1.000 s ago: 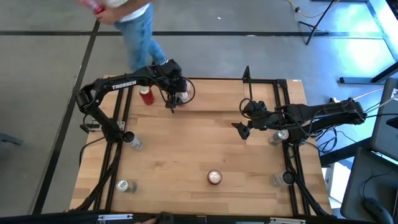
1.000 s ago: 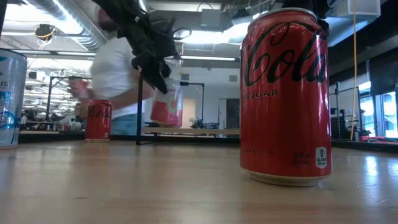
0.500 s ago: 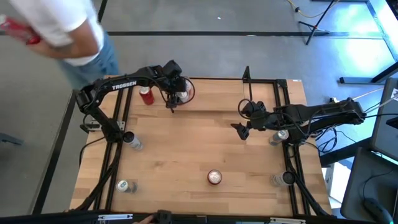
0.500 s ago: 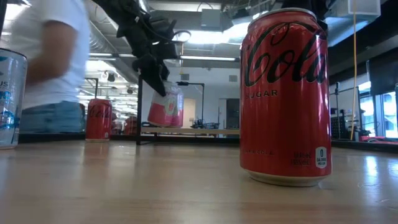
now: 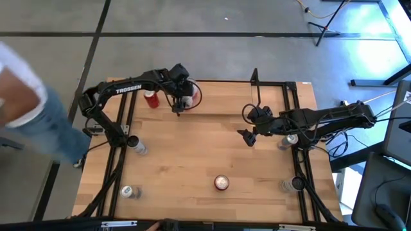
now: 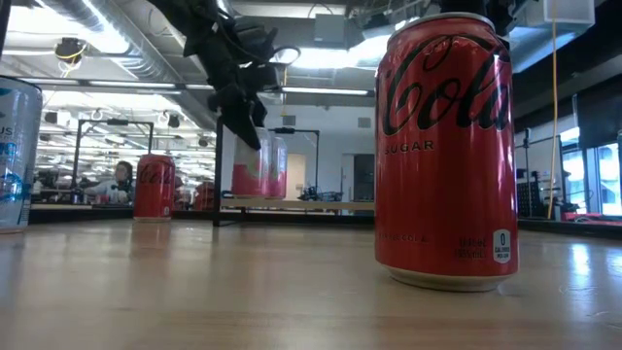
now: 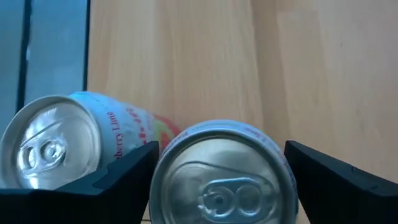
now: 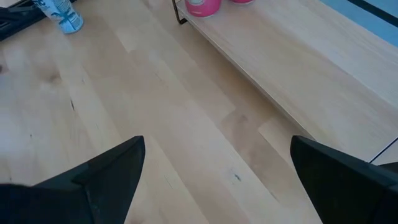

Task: Place canned beverage on shelf
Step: Put the pink soda can on the shelf aligned with the other pink soda can, then put the top red soda can on the shelf

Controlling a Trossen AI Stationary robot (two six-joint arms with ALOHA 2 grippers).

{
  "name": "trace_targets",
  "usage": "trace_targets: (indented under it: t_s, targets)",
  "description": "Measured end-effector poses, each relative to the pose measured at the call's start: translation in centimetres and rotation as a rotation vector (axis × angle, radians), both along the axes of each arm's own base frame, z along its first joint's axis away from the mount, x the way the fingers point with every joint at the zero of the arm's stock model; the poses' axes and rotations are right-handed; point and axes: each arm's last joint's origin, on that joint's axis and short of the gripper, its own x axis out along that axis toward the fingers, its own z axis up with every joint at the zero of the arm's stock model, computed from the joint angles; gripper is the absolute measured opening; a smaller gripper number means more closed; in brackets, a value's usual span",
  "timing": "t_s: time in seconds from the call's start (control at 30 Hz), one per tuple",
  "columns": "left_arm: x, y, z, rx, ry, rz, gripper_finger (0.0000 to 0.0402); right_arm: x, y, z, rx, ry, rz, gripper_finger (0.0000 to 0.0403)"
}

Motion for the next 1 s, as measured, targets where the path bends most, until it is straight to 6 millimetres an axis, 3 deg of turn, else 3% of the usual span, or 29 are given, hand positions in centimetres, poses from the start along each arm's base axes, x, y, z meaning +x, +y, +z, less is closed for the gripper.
trace_targets:
  t_s: [0.3, 0.67, 0.83, 1.0]
  targets:
    - [0.5, -0.2, 0.8, 0.115, 0.015, 0.051, 0.0331, 0.0, 0.0, 0.0, -0.014, 0.007, 0.015, 0.0386]
    - [0.5, -0.1, 7.1, 0.029, -0.079, 0.275, 0.0331, 0.0, -0.3, 0.0, -0.036, 0.012, 0.011, 0.0386]
    - [-1.8, -0.2, 9.7, -0.06, -0.08, 0.44, 0.0331, 0.3, -2.4, 0.1, -0.033, -0.004, -0.078, 0.0386]
    - [-5.3, 0.5, 10.5, -0.084, -0.045, 0.548, 0.0331, 0.8, -6.0, 0.8, -0.014, -0.083, -0.084, 0.0386]
